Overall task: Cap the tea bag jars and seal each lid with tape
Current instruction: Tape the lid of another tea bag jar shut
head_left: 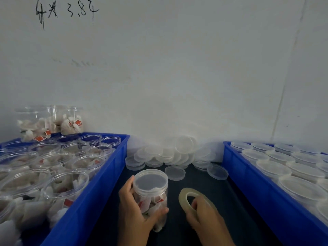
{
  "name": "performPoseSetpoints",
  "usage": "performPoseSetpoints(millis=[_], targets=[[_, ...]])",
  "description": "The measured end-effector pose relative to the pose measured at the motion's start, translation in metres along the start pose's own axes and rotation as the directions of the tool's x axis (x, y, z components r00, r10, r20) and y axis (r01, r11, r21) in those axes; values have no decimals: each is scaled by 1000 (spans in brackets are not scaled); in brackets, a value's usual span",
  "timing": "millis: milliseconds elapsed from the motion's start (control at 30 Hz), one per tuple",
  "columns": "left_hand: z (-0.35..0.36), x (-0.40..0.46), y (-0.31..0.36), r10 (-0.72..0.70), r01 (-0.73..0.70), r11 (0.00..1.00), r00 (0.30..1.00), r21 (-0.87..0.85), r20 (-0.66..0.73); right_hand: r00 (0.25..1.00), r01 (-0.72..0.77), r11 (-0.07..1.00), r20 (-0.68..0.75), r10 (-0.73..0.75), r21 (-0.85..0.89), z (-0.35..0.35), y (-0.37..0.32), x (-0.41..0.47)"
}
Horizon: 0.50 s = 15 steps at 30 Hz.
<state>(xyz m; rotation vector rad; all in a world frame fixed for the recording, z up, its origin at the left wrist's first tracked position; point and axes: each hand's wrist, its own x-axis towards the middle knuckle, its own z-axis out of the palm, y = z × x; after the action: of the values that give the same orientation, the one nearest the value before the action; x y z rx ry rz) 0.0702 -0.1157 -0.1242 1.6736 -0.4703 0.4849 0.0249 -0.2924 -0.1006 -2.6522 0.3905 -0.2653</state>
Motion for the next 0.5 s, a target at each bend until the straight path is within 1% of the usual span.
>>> performPoseSetpoints(millis=[33, 100, 200, 333, 433, 500], targets=[[0, 0, 2, 24, -24, 1000, 1000, 16, -1, 1000, -16, 999, 7, 16, 50, 0, 1, 0], [-1, 1, 4, 35, -35, 999, 999, 24, 17, 1000, 0, 992, 6, -1, 127, 2, 4, -2], [-4, 4, 0, 28, -29, 1000, 998, 6, 55, 999, 38, 984, 23, -42, 173, 6, 7, -4], [-8, 9, -5, -10, 9, 1000, 992, 9, 123, 992, -12, 972, 124, -18, 234, 11, 7, -4], [-5, 8, -4, -29, 23, 999, 987, 37, 155, 988, -17, 955, 152, -30, 296, 13, 6, -4], [-3, 4, 4, -11, 2, 999, 988, 55, 153, 988, -8, 947, 146, -42, 322, 12, 6, -5]])
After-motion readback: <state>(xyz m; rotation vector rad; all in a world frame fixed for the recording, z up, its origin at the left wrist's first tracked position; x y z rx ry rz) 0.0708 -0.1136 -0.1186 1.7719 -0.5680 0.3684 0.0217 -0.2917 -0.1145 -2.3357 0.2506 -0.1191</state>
